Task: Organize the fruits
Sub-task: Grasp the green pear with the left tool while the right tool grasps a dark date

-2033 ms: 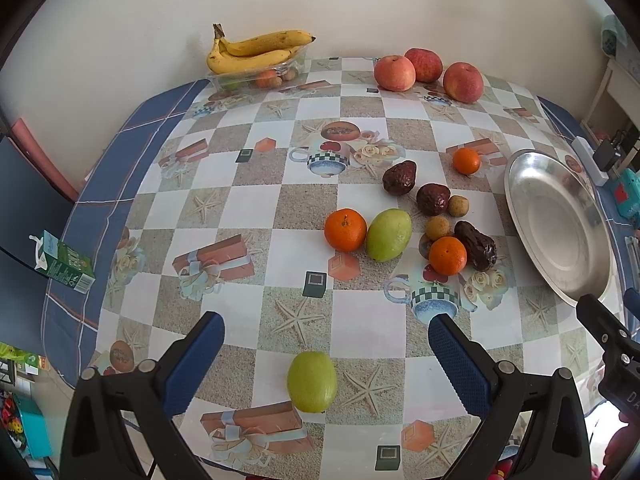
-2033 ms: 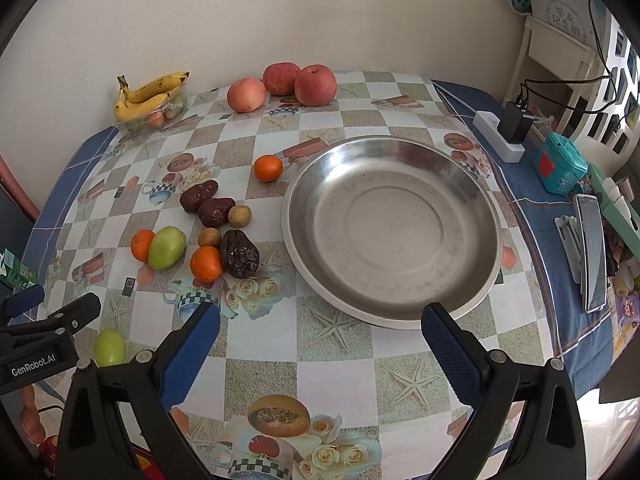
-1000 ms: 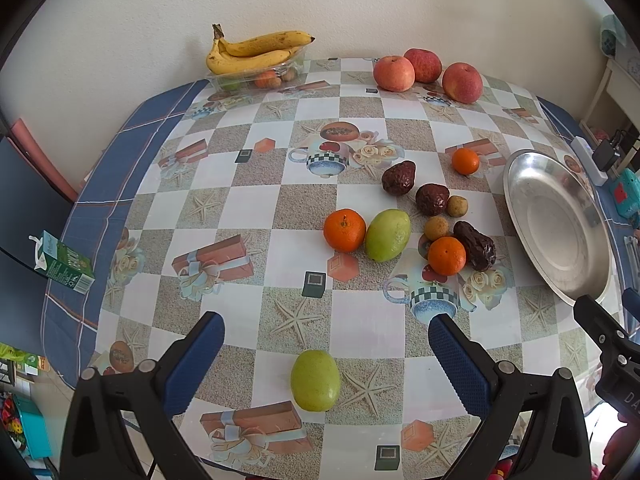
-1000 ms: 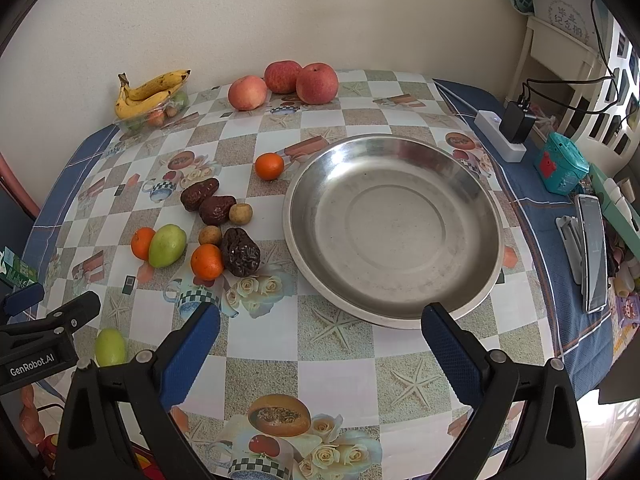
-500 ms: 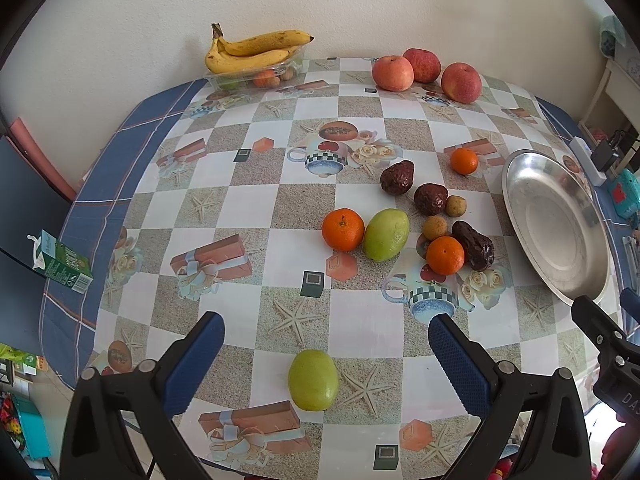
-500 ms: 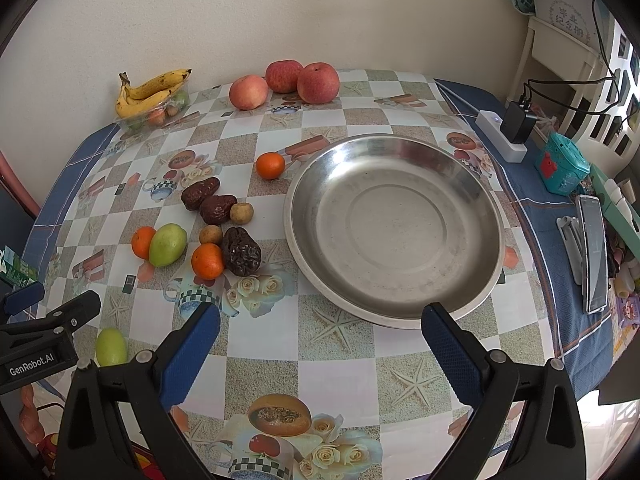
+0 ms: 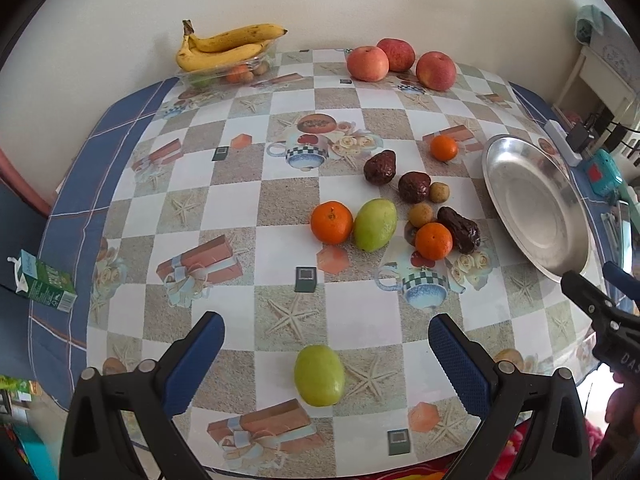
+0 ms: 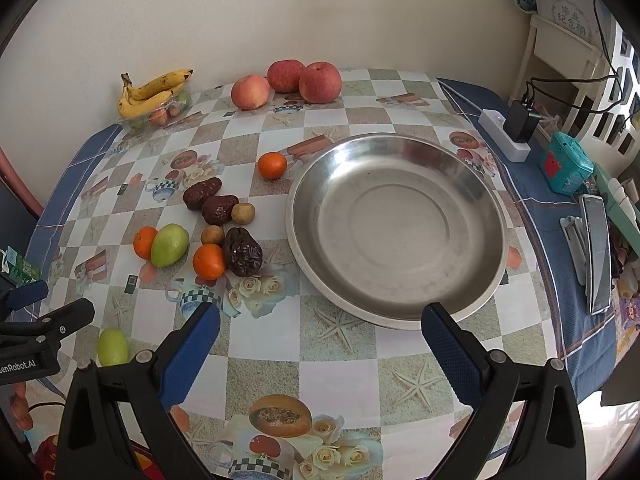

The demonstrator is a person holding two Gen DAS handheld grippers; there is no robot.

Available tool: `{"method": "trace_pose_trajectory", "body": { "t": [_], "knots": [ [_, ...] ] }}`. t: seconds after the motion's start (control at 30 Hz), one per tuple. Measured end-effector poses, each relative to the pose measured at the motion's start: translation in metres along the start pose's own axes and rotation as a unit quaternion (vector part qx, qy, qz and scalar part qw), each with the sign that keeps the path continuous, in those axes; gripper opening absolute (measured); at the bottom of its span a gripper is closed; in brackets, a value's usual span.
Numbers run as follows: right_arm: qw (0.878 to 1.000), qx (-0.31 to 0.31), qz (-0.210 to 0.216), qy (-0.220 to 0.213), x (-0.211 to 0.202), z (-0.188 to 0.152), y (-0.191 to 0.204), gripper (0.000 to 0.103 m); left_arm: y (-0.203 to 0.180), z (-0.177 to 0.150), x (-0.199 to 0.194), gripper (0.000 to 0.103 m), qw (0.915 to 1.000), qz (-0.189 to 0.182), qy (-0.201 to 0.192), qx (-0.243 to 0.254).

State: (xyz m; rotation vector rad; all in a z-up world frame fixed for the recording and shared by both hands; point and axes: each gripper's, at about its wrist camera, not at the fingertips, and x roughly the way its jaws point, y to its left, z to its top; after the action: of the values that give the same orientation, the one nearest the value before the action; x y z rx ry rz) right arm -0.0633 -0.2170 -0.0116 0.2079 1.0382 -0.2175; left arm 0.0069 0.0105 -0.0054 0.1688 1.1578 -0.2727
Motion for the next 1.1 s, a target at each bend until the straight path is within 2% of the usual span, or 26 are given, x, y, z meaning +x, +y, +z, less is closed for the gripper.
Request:
{"method": "trace_pose_trajectory", "body": {
  "t": [0.1, 0.2, 0.3, 0.37, 0.47, 0.57, 0.7, 0.77, 0.83, 0.93, 1.0, 1.1],
  "knots": [
    [1.0, 0.0, 0.008, -0.001, 0.0, 0.002, -0.002, 0.101, 0.013, 0.0, -0.002, 0.103, 0.9997, -0.019, -0.016, -0.003],
    [0.999, 0.008, 0.045, 0.002, 0.002, 0.005, -0.001, 0.101, 0.024, 0.0, -0.005, 0.103, 0.9982, -0.044, -0.04, -0.006],
    [0.997, 0.01, 0.073, 0.001, 0.004, 0.009, 0.006, 0.101, 0.028, -0.001, -0.004, 0.103, 0.9975, -0.04, -0.057, 0.015],
    [0.997, 0.004, 0.076, -0.008, 0.002, 0.013, 0.013, 0.101, 0.028, -0.003, 0.0, 0.103, 0.9975, -0.041, -0.046, 0.036],
    [0.996, -0.005, 0.091, -0.021, 0.001, 0.021, 0.024, 0.101, 0.033, -0.011, 0.007, 0.103, 0.9968, -0.057, -0.041, 0.037],
    [0.995, -0.022, 0.097, -0.011, 0.008, 0.027, 0.036, 0.101, 0.034, -0.019, 0.02, 0.103, 0.998, -0.047, -0.023, 0.035],
    [0.993, -0.027, 0.117, 0.012, 0.022, 0.032, 0.046, 0.101, 0.032, -0.034, 0.035, 0.102, 0.9982, -0.05, 0.002, 0.034],
    [0.992, -0.033, 0.125, 0.017, 0.028, 0.033, 0.05, 0.101, 0.031, -0.041, 0.041, 0.099, 0.9976, -0.055, 0.013, 0.041],
    [0.991, -0.038, 0.129, 0.019, 0.031, 0.034, 0.054, 0.1, 0.029, -0.046, 0.047, 0.091, 0.9967, -0.064, 0.028, 0.041],
    [0.991, -0.044, 0.126, 0.026, 0.039, 0.037, 0.057, 0.091, 0.029, -0.05, 0.051, 0.09, 0.9951, -0.081, 0.039, 0.041],
    [0.99, -0.047, 0.126, 0.036, 0.047, 0.039, 0.058, 0.076, 0.026, -0.051, 0.052, 0.089, 0.9943, -0.086, 0.043, 0.046],
    [0.991, -0.051, 0.112, 0.049, 0.058, 0.04, 0.058, 0.068, 0.022, -0.053, 0.057, 0.076, 0.992, -0.1, 0.058, 0.052]
  ]
}}
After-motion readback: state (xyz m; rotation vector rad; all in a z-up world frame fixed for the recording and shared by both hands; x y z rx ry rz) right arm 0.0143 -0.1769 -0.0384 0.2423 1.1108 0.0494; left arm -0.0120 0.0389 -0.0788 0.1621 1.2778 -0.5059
